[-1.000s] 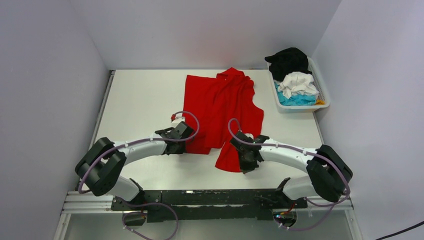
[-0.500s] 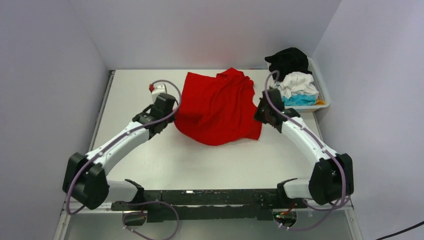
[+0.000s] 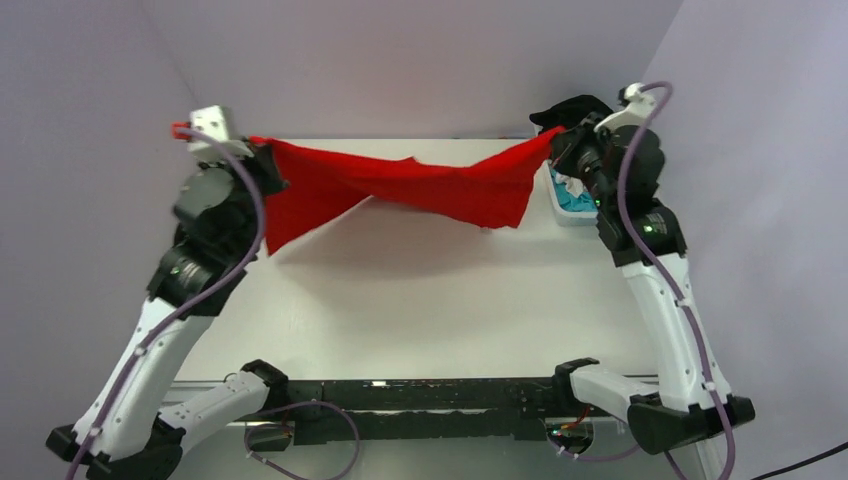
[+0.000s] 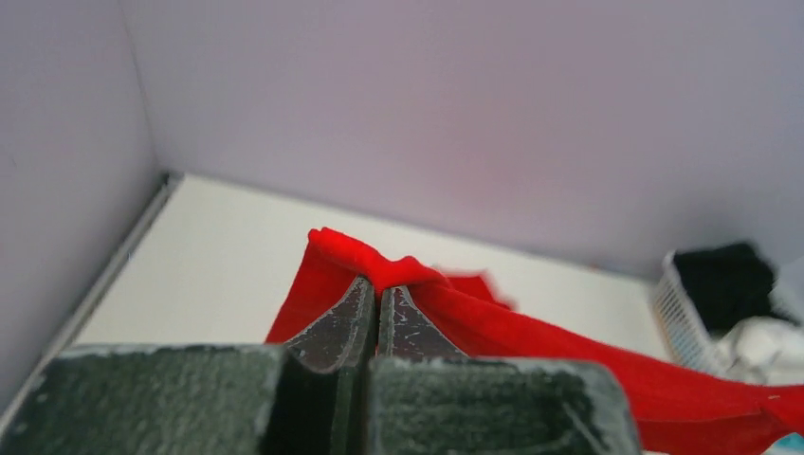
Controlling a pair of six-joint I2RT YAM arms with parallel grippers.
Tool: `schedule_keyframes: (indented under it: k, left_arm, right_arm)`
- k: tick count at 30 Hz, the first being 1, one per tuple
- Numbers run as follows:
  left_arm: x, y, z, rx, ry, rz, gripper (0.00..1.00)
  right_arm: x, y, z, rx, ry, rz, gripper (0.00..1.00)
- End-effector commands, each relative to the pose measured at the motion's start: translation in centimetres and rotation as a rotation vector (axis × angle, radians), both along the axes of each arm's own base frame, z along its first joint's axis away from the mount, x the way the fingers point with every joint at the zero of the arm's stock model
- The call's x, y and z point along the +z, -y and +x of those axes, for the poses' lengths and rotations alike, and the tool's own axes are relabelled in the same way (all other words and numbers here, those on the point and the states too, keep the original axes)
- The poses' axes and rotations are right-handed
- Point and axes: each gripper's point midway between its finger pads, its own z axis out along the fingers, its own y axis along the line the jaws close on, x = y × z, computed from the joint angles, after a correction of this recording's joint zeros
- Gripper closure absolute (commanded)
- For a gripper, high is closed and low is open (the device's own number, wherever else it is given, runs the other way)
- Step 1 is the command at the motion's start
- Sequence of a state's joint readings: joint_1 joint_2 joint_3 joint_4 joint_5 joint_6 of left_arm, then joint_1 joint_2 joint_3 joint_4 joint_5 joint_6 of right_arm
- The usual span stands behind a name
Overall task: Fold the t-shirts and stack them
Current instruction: Flatten out the tshirt
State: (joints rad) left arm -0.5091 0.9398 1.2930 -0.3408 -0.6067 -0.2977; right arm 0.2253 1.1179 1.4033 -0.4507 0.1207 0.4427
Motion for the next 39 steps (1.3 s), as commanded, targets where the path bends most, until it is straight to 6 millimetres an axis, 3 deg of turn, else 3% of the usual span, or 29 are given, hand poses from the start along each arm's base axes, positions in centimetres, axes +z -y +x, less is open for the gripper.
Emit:
schedule_keyframes:
  k: [1,4,8,15,19,23,26,29,31,33,34,36,39]
  left_arm:
    - [9.8,-2.9,-4.8,-0.003,0.229,0.027,1.00]
    - [14.4,-3.4,-8.3,-0.080,0.350,0.029,1.00]
    - [18.7,-3.6,-13.2,-0.195,0.482,0.031,1.00]
    - [23.2,-5.3,-20.9,-0.295,0.677,0.019,1.00]
    - [24.5,-5.5,-22.7,-0.328,0.715,0.023,1.00]
    - [25.0,-5.7,-22.0,-0.299,0.705,0.032,1.00]
    - [24.3,-5.3,-19.2,-0.249,0.649,0.046,1.00]
    - [21.8,-5.0,-13.6,-0.124,0.525,0.076,1.00]
    - [19.1,-4.7,-8.9,-0.019,0.406,0.127,1.00]
    - [14.9,-3.9,-2.9,0.092,0.239,0.196,1.00]
    - [13.2,-4.0,-1.1,0.135,0.181,0.215,1.00]
    - [7.3,-3.0,5.0,0.149,0.009,0.252,1.00]
    - [-2.8,-2.0,11.8,0.090,-0.235,0.209,1.00]
  right_arm:
    - [9.4,1.2,-4.6,0.018,0.219,-0.043,1.00]
    - [13.6,1.3,-7.9,0.058,0.323,-0.042,1.00]
    - [18.5,0.8,-12.3,0.137,0.441,-0.058,1.00]
    - [25.9,1.1,-19.5,0.200,0.654,-0.086,1.00]
    - [28.3,2.3,-21.0,0.144,0.737,-0.085,1.00]
    - [29.3,3.3,-19.8,0.073,0.755,-0.092,1.00]
    - [28.7,4.2,-16.2,-0.017,0.702,-0.099,1.00]
    - [26.1,5.0,-10.4,-0.118,0.588,-0.128,1.00]
    - [23.0,5.4,-5.5,-0.189,0.487,-0.167,1.00]
    - [18.9,5.6,-0.8,-0.243,0.381,-0.211,1.00]
    - [17.2,5.4,1.0,-0.250,0.346,-0.225,1.00]
    - [11.7,4.9,5.3,-0.254,0.243,-0.277,1.00]
    - [2.5,4.4,10.9,-0.246,0.090,-0.294,0.97]
